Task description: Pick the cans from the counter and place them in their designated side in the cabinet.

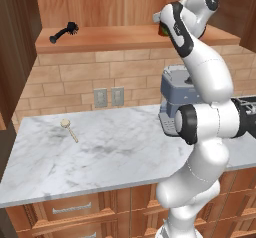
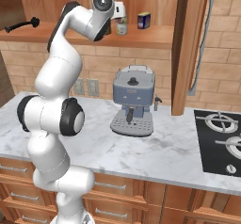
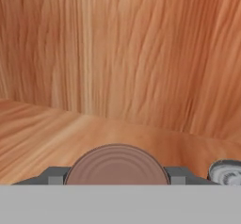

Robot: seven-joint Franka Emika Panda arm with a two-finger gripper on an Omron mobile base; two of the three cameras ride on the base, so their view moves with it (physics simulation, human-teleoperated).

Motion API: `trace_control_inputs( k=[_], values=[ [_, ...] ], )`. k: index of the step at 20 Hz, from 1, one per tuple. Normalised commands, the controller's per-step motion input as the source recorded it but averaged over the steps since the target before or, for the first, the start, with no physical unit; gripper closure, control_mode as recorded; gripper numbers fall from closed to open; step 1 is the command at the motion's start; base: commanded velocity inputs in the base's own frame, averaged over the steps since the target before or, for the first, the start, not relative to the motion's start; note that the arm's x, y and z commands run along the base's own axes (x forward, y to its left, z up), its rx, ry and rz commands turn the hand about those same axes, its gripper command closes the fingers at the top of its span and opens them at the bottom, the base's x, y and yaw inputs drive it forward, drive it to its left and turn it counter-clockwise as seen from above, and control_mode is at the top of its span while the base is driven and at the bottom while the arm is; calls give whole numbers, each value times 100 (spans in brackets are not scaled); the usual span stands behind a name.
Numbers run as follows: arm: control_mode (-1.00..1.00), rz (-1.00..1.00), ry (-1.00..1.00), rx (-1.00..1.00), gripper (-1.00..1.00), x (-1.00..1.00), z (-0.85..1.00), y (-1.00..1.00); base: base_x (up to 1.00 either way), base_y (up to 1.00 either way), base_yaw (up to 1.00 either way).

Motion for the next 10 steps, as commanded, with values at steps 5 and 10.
trace_control_inputs(
  k=[5,10],
  values=[
    [-100,0,1,0,-100,7,-27,0,0,0,0],
    [-100,0,0,0,-100,0,-10,0,0,0,0]
  ],
)
